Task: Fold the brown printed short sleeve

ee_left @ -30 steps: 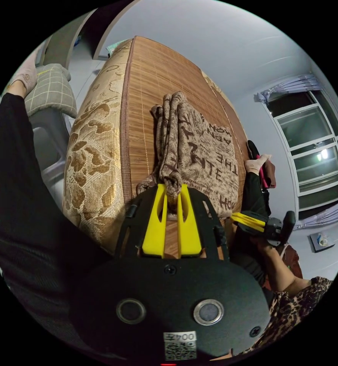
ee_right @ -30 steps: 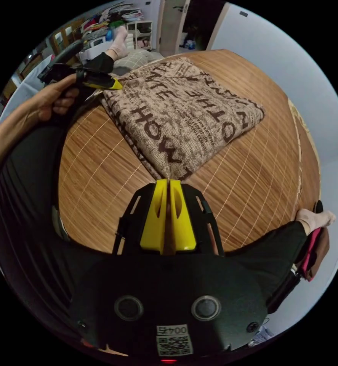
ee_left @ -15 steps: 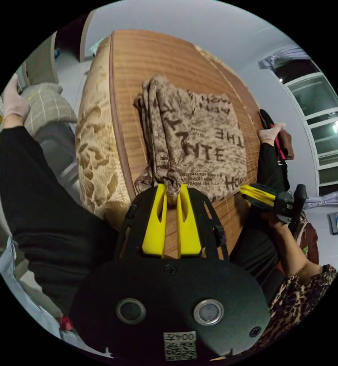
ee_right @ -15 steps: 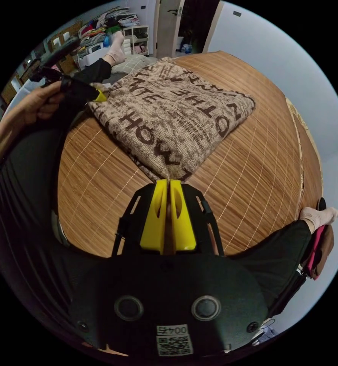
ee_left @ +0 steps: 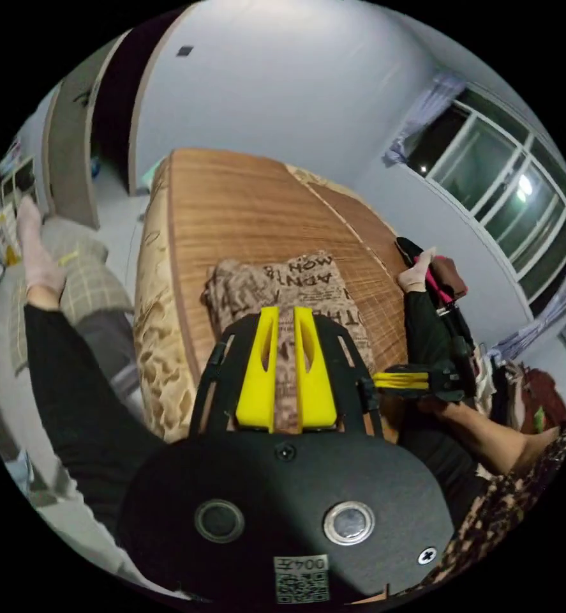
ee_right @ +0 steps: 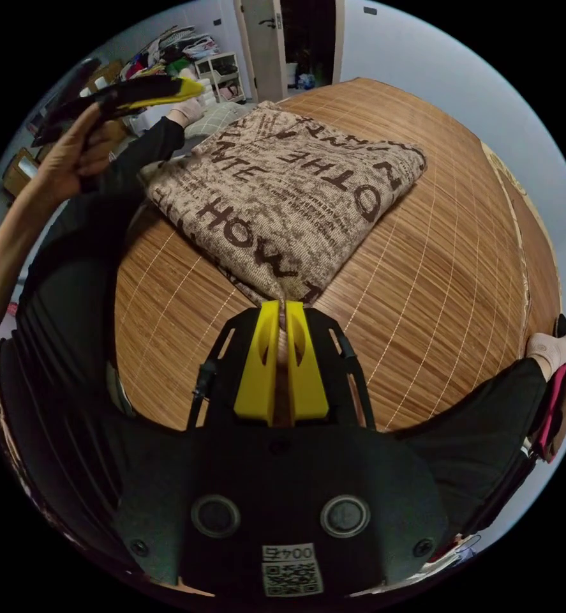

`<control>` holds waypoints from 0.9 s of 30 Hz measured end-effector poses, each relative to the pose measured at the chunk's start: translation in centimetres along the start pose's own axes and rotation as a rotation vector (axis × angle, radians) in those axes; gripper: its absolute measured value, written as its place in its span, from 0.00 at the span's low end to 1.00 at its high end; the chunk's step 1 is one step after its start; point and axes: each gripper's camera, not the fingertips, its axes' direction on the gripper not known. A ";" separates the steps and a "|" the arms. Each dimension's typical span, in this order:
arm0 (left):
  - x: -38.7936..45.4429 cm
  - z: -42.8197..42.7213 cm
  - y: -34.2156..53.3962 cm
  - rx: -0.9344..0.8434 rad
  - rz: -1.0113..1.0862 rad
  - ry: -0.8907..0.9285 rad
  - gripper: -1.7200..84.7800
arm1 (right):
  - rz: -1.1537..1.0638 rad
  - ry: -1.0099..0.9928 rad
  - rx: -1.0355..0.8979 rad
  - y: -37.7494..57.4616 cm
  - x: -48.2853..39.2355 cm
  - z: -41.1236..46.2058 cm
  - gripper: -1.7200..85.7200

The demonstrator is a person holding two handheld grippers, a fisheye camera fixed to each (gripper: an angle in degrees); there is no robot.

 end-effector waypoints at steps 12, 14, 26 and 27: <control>-1.9 12.9 2.0 -0.122 -0.007 -0.060 0.02 | 0.463 -0.679 0.220 4.3 18.0 -3.9 0.16; -2.5 13.2 2.3 -0.115 -0.026 -0.025 0.02 | 0.494 -0.759 0.180 3.8 19.3 -2.7 0.17; -3.6 15.1 3.3 -0.099 -0.054 0.031 0.02 | 0.460 -0.835 0.177 1.6 21.0 -2.5 0.08; -3.6 15.3 3.3 -0.102 -0.051 0.038 0.02 | 0.407 -0.728 0.144 1.3 19.9 -3.6 0.08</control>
